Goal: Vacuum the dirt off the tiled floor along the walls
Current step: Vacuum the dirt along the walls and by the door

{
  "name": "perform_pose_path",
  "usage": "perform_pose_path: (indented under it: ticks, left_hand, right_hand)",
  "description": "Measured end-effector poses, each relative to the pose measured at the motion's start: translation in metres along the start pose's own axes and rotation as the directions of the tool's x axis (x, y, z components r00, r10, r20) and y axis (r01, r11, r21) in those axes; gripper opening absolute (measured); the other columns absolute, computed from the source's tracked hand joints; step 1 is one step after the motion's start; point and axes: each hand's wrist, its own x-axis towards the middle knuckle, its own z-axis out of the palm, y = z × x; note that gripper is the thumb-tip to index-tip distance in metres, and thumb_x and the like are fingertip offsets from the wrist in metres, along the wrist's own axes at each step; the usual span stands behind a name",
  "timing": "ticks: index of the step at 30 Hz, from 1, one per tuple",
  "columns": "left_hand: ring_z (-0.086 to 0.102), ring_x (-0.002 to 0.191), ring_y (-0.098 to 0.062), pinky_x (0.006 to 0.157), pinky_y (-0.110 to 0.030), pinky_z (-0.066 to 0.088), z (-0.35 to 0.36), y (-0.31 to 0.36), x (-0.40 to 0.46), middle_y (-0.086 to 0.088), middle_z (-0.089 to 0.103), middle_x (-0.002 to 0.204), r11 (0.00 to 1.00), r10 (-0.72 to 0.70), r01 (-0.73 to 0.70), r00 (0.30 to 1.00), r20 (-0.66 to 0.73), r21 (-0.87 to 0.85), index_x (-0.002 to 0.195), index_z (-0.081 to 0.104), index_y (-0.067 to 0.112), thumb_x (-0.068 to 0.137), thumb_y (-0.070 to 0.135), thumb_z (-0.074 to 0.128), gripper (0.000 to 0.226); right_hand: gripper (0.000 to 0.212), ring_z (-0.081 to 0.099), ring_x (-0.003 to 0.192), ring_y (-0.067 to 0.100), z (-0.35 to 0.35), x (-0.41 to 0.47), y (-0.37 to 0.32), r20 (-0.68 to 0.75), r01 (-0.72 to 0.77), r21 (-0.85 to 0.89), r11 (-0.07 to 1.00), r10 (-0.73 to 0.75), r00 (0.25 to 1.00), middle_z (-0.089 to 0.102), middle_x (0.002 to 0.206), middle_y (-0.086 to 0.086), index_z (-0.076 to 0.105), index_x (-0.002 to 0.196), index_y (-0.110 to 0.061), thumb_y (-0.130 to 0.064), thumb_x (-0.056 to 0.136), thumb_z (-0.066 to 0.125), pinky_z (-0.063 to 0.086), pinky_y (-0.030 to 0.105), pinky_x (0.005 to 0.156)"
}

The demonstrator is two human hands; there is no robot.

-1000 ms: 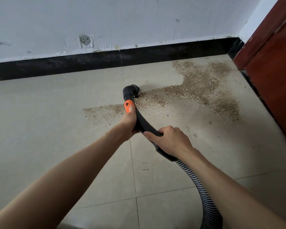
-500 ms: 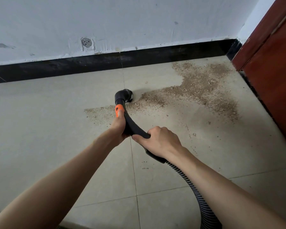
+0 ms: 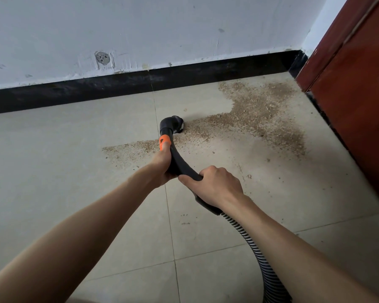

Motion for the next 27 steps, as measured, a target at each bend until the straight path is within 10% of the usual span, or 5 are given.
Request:
perform_pose_path:
  ticks: [27]
  left_hand:
    - [0.057, 0.082, -0.023, 0.055, -0.033, 0.046, 0.123, 0.007, 0.025, -0.010, 0.055, 0.098, 0.992, -0.014, -0.002, 0.992, 0.127, 0.126, 0.120, 0.042, 0.008, 0.094, 0.061, 0.035, 0.060]
  right_hand:
    - [0.059, 0.051, 0.061, 0.020, -0.049, 0.021, 0.091, -0.122, -0.111, 0.118, 0.987, 0.126, 0.984, 0.054, 0.067, 0.000, 0.044, 0.065, -0.017, -0.071, 0.086, 0.047, 0.032, 0.029, 0.051]
